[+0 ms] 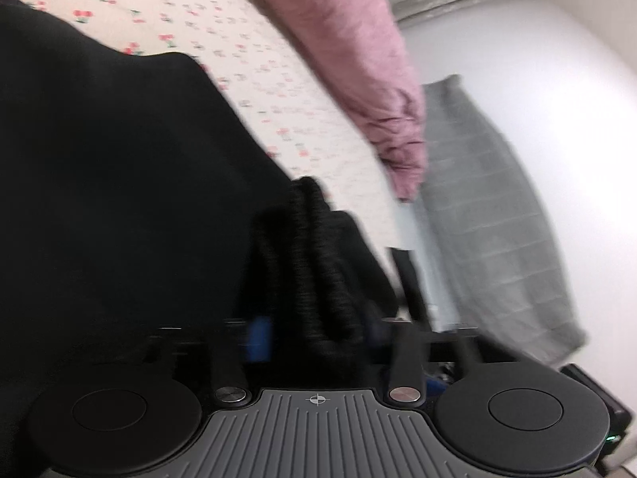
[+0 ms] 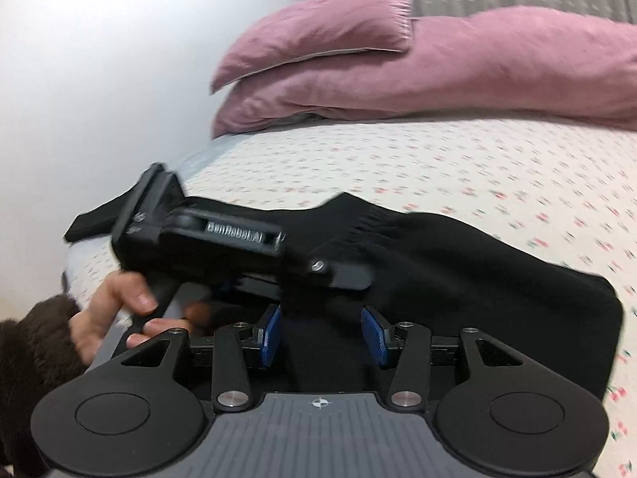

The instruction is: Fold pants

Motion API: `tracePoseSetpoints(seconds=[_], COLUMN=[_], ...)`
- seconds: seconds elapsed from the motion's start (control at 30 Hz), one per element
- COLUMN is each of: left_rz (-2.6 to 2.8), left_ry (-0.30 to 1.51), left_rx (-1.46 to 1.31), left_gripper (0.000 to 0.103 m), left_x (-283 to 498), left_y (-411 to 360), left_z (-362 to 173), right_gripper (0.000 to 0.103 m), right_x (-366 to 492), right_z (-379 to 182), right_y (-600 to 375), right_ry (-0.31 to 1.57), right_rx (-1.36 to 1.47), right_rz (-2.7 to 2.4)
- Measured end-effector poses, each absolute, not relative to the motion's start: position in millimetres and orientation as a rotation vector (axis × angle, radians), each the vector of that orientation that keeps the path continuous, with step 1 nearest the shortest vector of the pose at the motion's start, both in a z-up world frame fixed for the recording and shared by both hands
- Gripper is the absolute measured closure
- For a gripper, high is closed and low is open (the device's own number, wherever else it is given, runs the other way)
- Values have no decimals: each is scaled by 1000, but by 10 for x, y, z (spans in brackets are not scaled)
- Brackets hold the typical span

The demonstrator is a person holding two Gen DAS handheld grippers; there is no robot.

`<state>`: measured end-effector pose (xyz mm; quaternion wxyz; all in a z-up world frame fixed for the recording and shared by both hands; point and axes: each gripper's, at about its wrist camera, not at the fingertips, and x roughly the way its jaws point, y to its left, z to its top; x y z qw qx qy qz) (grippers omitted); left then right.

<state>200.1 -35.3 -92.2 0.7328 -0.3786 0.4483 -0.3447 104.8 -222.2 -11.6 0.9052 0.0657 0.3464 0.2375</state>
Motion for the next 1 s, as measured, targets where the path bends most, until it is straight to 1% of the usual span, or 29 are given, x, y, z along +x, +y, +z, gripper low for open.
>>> tracePoseSetpoints(seconds=[0.07, 0.1, 0.13, 0.2, 0.37, 0.53, 0.77, 1.0], left_rz=[-720, -713, -708, -694, -646, -499, -301, -197], left_ry=[963, 945, 924, 880, 850, 815, 739, 671], left_rx=[-825, -808, -783, -724, -656, -611, -613, -622], left_gripper=[81, 81, 81, 81, 81, 81, 81, 83], left_x=[1956, 1931, 1911, 1822, 1669, 1566, 1354, 1215], left_y=[-317, -314, -312, -279, -16, 462, 1317, 1796], left_z=[-898, -849, -789, -639, -404, -295, -265, -284], right_gripper=[55, 52, 44, 33, 33, 31, 31, 31], right_x=[1027, 1011, 990, 955, 970, 1028, 1105, 1142], right_z=[-119, -127, -123, -148, -202, -278, -398, -450], right_y=[-2270, -2287, -2295, -2342, -2292, -2186, -1968, -1789], right_ry=[709, 701, 687, 662, 663, 690, 735, 747], right_rx=[133, 129, 121, 108, 72, 43, 13, -10], right_rz=[458, 441, 414, 360, 314, 299, 316, 346])
